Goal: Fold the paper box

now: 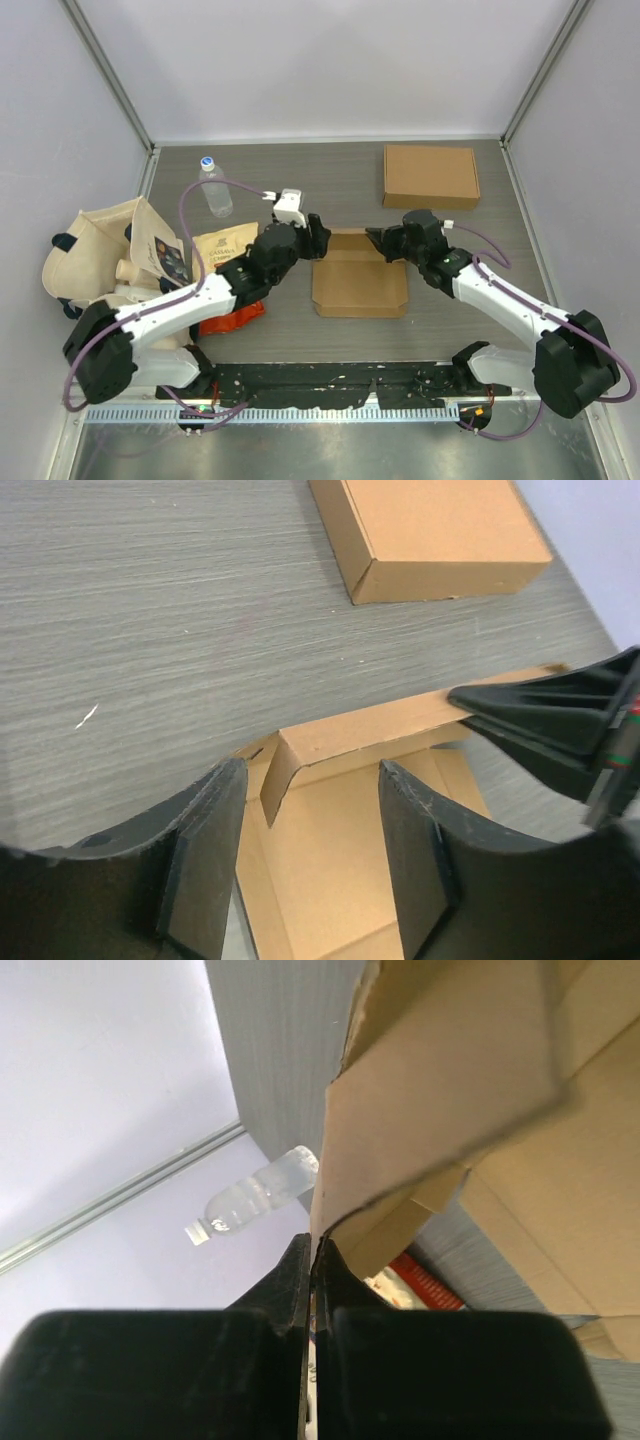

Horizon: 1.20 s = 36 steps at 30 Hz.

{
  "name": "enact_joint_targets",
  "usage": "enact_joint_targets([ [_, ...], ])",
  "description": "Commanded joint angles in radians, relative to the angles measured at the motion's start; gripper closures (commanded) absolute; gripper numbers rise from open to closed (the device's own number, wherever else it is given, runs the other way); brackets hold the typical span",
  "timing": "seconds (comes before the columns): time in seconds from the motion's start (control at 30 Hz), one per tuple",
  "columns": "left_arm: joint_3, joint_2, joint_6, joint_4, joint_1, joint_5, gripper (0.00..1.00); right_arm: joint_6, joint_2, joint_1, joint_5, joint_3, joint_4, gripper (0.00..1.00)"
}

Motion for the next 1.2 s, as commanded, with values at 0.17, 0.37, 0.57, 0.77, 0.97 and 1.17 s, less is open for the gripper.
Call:
enact_joint_targets([
  [0.17,-0.087,-0.259,-0.208,-0.258,0.201,0.056,0.52,-0.028,-0.050,0.005,0.034,-0.092,0.190,0.99],
  [0.37,0.084,0.007,-0.226,-0.424,0.307,0.150,0.53,0.014,-0.047,0.000,0.026,-0.094,0.209,0.99],
  [0.57,0.158,0.225,-0.190,-0.316,0.312,0.335,0.58,0.032,-0.050,-0.008,0.026,-0.078,0.192,0.99],
  [0.77,0.065,0.220,-0.199,-0.113,0.298,0.470,0.60,0.038,-0.051,-0.015,0.024,-0.077,0.190,0.99],
  [0.97,0.043,0.196,-0.176,-0.082,0.263,0.510,0.65,0.061,-0.036,-0.015,0.014,-0.078,0.208,0.99],
  [1.17,0.014,0.177,-0.130,-0.072,0.241,0.481,0.56,0.058,-0.044,-0.015,0.023,-0.080,0.201,0.99],
])
